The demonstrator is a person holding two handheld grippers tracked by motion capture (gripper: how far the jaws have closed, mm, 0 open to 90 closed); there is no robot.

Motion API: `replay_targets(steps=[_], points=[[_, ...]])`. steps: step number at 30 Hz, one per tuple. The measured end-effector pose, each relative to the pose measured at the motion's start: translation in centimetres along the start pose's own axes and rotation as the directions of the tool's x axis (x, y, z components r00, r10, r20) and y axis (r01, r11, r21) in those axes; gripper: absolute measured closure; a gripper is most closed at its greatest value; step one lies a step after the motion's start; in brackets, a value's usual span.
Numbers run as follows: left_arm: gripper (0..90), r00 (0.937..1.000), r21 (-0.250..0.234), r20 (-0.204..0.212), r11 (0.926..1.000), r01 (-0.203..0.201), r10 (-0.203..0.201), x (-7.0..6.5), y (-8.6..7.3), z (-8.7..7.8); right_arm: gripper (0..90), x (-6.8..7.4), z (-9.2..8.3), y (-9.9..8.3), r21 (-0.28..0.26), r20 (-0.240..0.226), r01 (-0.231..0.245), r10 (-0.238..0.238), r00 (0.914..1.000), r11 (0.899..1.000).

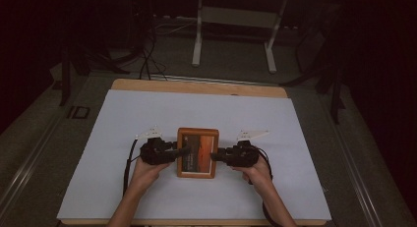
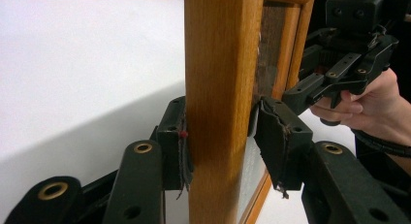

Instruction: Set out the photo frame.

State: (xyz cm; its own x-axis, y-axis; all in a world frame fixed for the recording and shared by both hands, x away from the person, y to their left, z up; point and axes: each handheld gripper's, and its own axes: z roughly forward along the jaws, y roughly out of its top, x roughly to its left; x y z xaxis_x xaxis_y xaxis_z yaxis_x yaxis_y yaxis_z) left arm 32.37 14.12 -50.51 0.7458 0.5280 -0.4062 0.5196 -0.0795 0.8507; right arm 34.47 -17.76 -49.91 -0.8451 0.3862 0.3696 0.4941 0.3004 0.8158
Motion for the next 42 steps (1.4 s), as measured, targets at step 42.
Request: replay_targets(steps=[42], points=[[63.5, 0.9998, 0.092, 0.014, 0.9957, -0.015, 0.014, 0.1, -0.4, -0.9, 67.2, -0.1, -0.4, 0.2, -0.013, 0.008, 0.022, -0.022, 0.9997, 1.0]])
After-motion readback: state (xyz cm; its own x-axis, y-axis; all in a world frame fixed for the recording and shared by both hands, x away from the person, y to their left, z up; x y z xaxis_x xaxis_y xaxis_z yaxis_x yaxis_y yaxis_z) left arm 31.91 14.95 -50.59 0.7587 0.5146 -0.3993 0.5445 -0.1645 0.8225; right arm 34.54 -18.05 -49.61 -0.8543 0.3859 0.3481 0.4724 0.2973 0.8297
